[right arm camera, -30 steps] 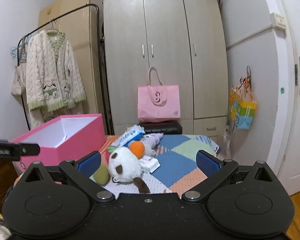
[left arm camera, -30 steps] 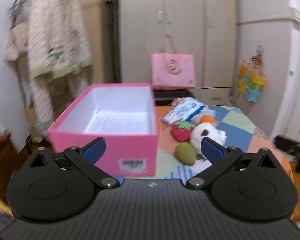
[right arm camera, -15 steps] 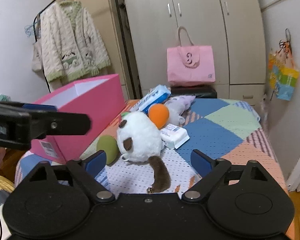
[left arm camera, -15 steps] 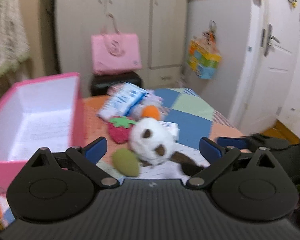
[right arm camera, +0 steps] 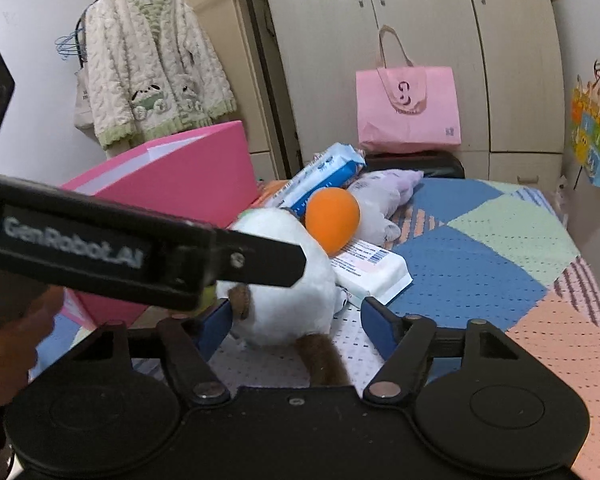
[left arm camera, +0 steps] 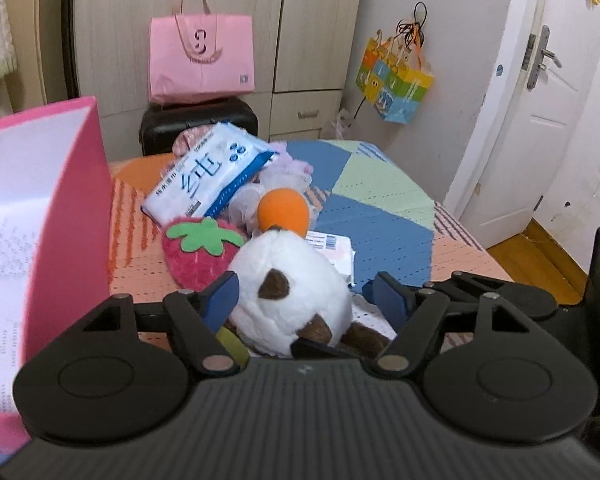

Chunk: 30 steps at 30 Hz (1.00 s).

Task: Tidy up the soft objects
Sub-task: 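Close the left gripper on the white plush toy with brown ears, then carry the white plush toy with the left gripper over the pink box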

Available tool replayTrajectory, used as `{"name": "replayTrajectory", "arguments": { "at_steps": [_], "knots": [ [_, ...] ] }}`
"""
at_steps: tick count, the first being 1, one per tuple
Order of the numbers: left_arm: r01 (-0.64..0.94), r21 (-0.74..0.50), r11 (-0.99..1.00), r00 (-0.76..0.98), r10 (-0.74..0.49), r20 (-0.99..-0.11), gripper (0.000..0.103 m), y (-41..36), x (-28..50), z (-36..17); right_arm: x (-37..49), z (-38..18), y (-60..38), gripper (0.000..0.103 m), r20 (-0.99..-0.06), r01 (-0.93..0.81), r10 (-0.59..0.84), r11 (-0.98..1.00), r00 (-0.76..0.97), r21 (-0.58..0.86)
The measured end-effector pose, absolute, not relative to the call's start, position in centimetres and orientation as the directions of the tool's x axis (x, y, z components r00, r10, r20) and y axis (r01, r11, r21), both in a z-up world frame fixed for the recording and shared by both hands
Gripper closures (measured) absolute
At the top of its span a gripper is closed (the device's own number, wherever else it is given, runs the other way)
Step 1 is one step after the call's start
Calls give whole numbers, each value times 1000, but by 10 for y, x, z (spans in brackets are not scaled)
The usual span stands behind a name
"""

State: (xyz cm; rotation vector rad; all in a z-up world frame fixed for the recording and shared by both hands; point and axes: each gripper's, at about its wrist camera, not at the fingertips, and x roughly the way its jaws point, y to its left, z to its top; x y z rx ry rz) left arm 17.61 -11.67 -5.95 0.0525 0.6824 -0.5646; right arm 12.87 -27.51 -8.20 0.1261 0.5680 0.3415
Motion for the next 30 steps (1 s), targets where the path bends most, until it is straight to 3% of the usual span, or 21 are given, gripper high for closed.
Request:
{"name": "replayTrajectory", "arguments": {
  "at_steps": [4, 10, 23, 30],
  "knots": [
    [487, -43, 872, 690, -415, -593, 30, -124, 175, -68, 133, -86, -272, 33, -504, -308, 382, 924, 775, 227],
    [477, -103, 873, 644, -427, -635, 33, -122, 181, -81, 134, -93, -267, 43, -512, -321, 395, 919, 763, 230],
    [505, -48, 862, 663, -423, -618, 33, -126, 155, -58, 115, -70, -264, 43, -494, -309, 362, 932, 791, 188],
    [506, -83, 859, 657, -446, -608, 33, -120, 140, -44, 99, -50, -261, 43, -479, -305, 339, 940, 810, 149]
  ]
}}
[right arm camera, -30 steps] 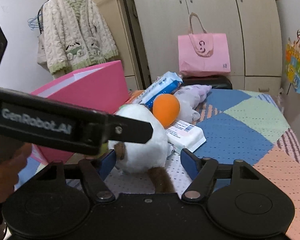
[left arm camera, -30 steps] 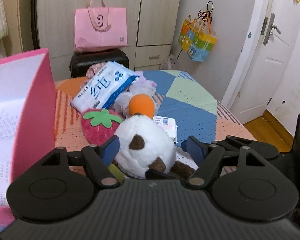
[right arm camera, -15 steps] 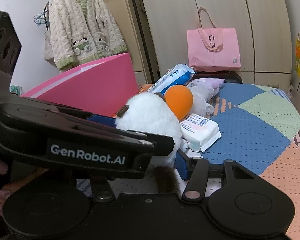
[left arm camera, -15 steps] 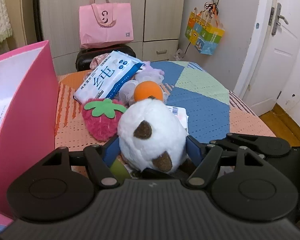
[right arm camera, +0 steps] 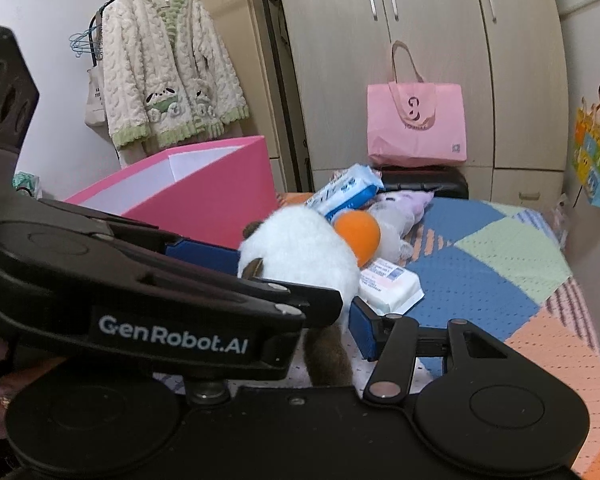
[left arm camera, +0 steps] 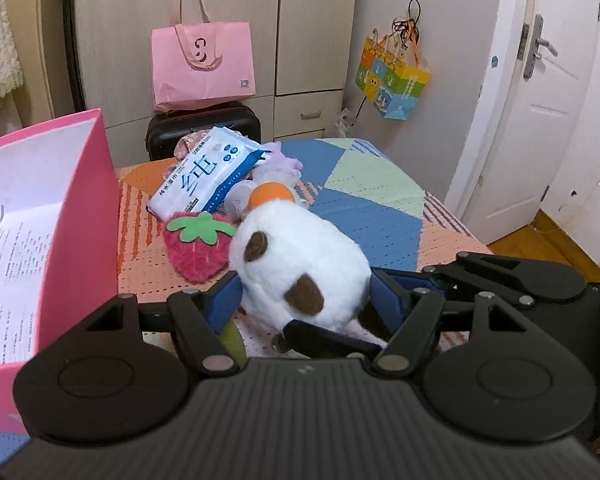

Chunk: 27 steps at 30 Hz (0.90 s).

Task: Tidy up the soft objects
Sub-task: 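Carry the white plush toy with the left gripper over the pink box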

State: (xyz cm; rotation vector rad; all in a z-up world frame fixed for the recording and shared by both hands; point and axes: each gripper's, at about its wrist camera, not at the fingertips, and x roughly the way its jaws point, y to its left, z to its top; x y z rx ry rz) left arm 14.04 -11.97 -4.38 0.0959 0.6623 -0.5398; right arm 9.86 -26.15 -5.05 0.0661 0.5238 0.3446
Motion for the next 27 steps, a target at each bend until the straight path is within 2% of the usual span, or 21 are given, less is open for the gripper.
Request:
{"name": "replayTrajectory", "arguments": {
  "at_steps": [10, 16, 27],
  "knots": [
    [491, -134, 861, 658, -467, -591, 33, -97, 116, -22, 77, -27, -248, 43, -474, -334, 355, 933, 805, 132],
    [489, -157, 858, 643, -476, -600, 33, -72, 98, -8, 66, -14, -224, 44, -513, -351, 362, 928, 778, 123],
    [407, -197, 892, 638, -433, -637, 34, -3, 73, 11, 55, 5, -164, 43, -559, -456, 472, 872, 681, 181]
  ]
}}
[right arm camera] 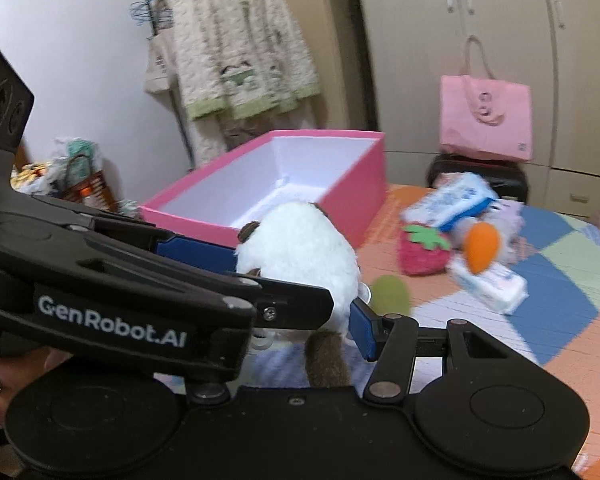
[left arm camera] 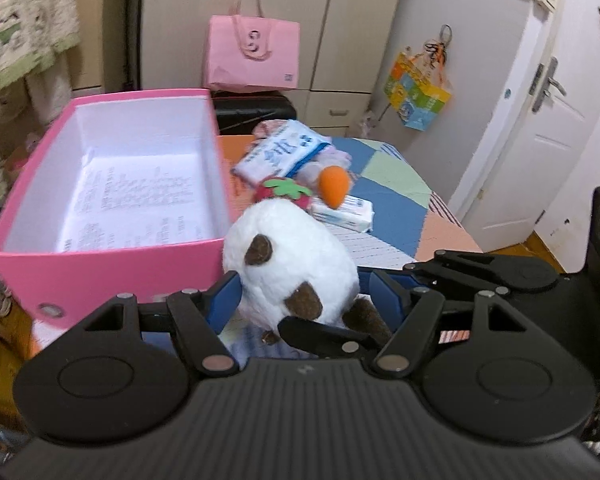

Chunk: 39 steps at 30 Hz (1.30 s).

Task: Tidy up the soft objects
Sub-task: 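Carry the white plush toy with the left gripper over the pink box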

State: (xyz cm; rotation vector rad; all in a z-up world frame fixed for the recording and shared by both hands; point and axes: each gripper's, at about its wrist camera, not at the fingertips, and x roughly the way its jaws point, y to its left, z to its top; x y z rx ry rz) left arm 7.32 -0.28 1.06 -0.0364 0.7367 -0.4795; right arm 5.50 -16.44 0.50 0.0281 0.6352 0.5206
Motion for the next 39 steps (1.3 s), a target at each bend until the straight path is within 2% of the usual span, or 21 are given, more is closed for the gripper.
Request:
{"name": "replayTrajectory", "arguments": {
  "at_steps": [6, 23, 30, 35, 39],
  "knots": [
    [371, -249, 895, 621, -439, -650, 34, 30, 75, 26, 60, 25, -135, 43, -581, -516, 507, 840, 636, 168],
    [360, -220, 906, 703, -419, -575, 34, 60, 75, 74, 77, 75, -104, 43, -533, -579, 539, 808, 652, 109],
    [316, -211, 925, 737, -379, -560, 34, 75, 117, 76, 128, 71, -93, 42, -506, -586, 585, 790, 634, 179],
    [276, -226, 934, 735, -356, -577, 34, 86, 162, 67, 174, 61, -80, 42, -530, -584, 596, 782, 603, 216],
    [245, -218, 945, 723, -328, -608, 34, 89, 202, 59, 210, 52, -62, 42, -571, -588, 564, 792, 597, 166]
  ]
}}
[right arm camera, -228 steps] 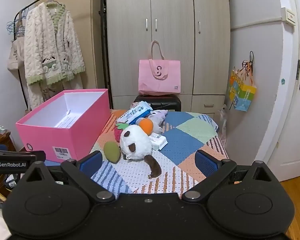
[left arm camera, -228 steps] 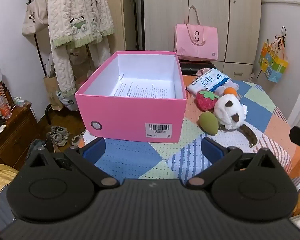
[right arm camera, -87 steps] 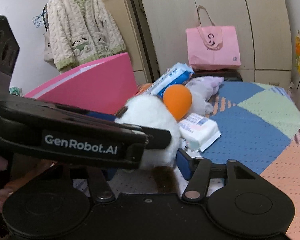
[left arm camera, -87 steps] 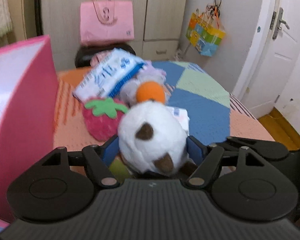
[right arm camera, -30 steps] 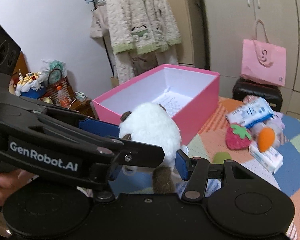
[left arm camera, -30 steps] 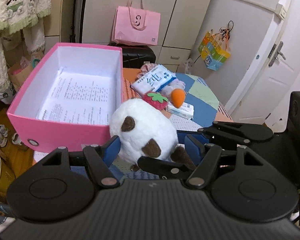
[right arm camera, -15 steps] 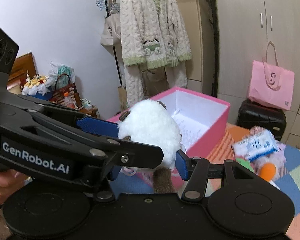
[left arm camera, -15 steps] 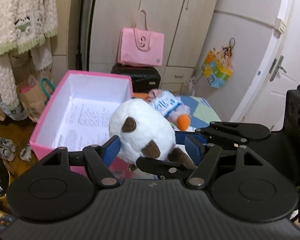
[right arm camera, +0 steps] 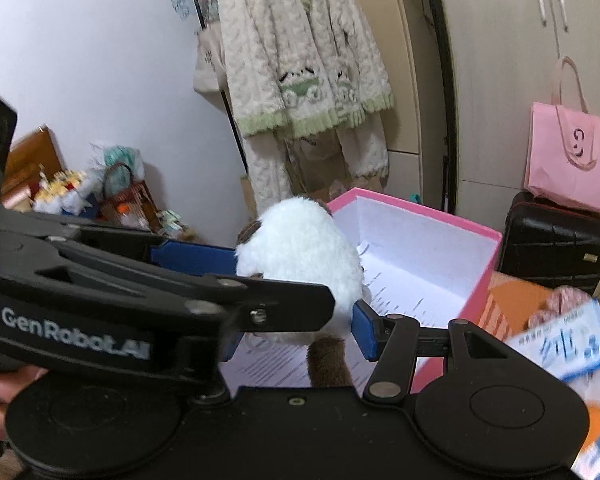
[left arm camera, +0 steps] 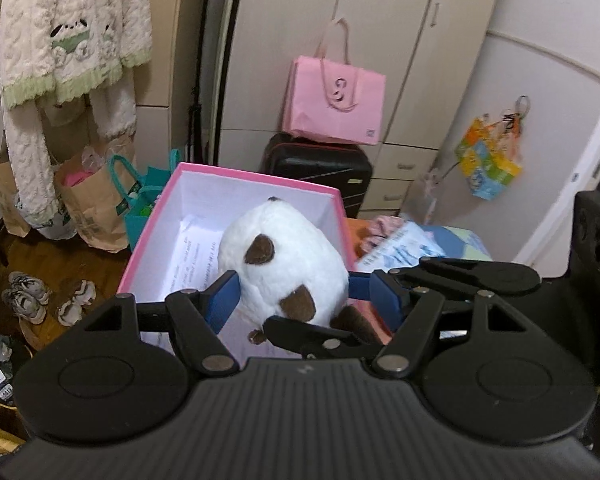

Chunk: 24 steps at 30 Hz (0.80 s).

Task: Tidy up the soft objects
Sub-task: 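Carry the white plush toy with the left gripper over the pink box, then lower the plush into the pink box and open the left gripper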

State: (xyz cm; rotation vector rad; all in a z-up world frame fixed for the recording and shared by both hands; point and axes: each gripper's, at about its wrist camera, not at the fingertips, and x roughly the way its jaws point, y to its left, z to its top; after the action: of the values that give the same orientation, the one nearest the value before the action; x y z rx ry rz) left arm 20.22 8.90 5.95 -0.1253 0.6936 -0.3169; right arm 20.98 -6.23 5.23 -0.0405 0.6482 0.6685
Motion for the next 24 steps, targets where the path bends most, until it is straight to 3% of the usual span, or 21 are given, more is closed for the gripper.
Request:
{"name": "replayTrajectory", "arguments": {
  "at_steps": [13, 24],
  "knots": [
    [156, -307, 939, 608, -336, -720, 34, 111, 295, 4, 301, 1, -36, 42, -729, -600, 511, 781, 455, 173],
    [130, -332, 934, 496, -351, -794, 34, 111, 315, -22, 306, -18, -13, 42, -837, -654, 351, 757, 421, -12]
  ]
}}
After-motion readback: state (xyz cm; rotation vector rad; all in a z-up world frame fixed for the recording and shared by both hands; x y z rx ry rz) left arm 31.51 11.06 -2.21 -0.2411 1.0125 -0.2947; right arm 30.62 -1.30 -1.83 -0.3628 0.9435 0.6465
